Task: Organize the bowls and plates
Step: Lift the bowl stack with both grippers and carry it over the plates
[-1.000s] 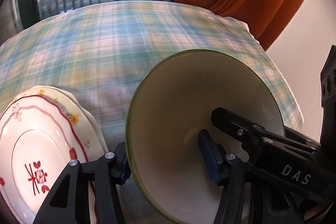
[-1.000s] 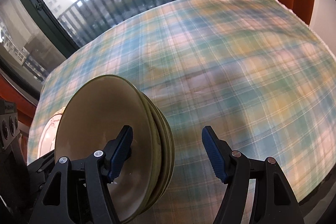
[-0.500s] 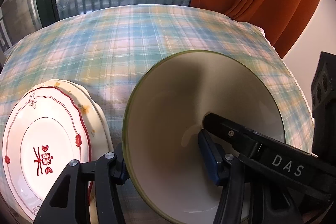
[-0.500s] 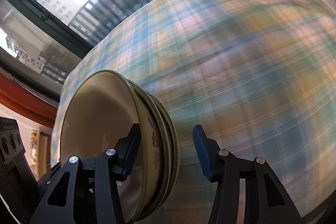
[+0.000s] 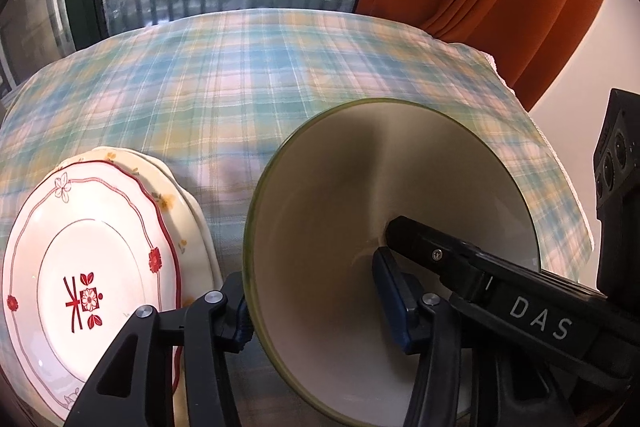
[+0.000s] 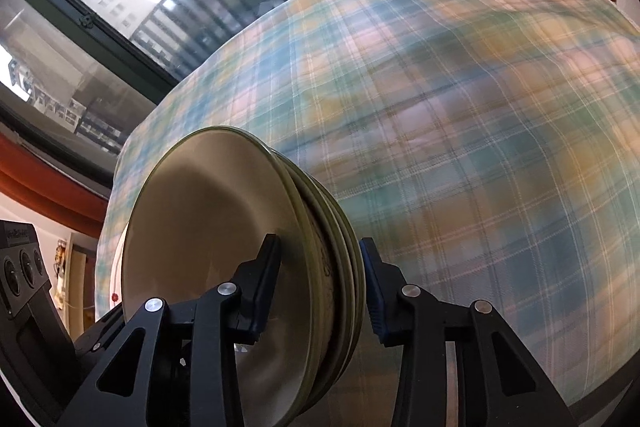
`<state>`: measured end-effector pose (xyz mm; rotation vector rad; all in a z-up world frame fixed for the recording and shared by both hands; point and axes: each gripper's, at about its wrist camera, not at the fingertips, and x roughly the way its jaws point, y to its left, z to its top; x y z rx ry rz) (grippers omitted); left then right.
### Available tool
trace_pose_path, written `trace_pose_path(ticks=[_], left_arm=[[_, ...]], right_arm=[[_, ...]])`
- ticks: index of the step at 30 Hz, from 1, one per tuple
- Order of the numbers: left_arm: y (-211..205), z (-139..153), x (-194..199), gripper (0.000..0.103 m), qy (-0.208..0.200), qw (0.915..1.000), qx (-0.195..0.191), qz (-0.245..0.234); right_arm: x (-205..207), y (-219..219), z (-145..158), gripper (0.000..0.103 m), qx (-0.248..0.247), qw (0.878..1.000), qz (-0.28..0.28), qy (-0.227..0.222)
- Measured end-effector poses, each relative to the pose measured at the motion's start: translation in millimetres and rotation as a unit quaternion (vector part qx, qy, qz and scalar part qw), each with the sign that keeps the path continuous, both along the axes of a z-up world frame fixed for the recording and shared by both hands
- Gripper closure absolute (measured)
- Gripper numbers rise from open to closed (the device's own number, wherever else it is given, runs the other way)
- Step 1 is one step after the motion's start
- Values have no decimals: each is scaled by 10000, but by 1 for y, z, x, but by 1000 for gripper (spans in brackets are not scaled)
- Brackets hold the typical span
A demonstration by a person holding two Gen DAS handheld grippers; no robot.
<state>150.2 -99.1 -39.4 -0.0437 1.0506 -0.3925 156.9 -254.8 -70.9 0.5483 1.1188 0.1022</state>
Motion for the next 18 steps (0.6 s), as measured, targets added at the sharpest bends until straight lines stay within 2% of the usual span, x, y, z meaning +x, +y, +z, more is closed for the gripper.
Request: trace_pose_path(ticks=[8, 18], left_arm=[[15, 20, -4, 52, -270, 9994, -212, 52], [53, 47, -12, 52, -706, 9959, -390, 400]], right_arm=[[-1, 10, 23, 60, -167, 9996, 4, -245], [3, 46, 61, 60, -319, 9963, 342, -721]])
